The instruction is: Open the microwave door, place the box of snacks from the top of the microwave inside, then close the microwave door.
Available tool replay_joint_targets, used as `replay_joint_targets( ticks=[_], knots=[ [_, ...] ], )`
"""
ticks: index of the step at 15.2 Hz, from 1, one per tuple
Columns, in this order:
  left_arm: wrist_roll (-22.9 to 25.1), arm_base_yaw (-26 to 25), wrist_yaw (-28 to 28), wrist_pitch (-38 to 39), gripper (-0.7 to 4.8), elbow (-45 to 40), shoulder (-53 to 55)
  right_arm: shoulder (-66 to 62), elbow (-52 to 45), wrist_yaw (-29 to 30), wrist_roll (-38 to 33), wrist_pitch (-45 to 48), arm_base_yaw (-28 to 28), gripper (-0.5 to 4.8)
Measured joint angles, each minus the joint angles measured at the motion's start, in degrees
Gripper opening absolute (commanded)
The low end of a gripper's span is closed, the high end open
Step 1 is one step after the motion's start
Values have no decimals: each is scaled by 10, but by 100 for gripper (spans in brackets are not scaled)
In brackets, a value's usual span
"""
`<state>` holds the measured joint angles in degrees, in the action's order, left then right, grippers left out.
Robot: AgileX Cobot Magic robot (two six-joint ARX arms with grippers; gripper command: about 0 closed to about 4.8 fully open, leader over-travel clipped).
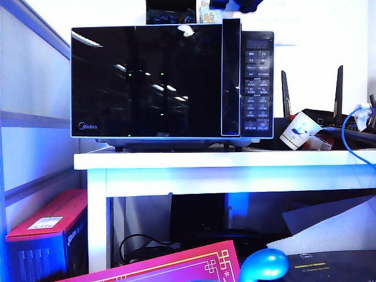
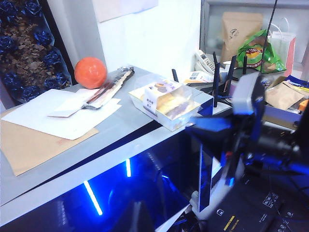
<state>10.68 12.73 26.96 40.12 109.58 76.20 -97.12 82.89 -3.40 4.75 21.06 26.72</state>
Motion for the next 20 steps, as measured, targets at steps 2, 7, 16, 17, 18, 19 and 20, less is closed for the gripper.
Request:
replay_joint_targets(
  ticks=[2, 7, 16, 17, 18, 19, 20],
  knots=[
    [0, 0, 0, 0, -5, 0, 0, -14, 7, 6, -3, -1, -5, 135],
    [0, 0, 0, 0, -6, 0, 0, -68, 120, 21, -6, -40, -16, 135],
    [0, 0, 0, 0, -6, 0, 0, -31, 155, -17, 18, -124, -22, 135],
    [1, 0, 0, 0, -6, 0, 0, -25, 155, -43, 31, -136, -25, 136],
    [1, 0, 0, 0, -6, 0, 0, -21, 155, -62, 48, -148, -28, 139],
    [1, 0, 0, 0, -6, 0, 0, -19, 155, -70, 65, -185, -43, 139],
    [1, 0, 0, 0, -6, 0, 0, -18, 155, -70, 67, -213, -52, 141]
  ],
)
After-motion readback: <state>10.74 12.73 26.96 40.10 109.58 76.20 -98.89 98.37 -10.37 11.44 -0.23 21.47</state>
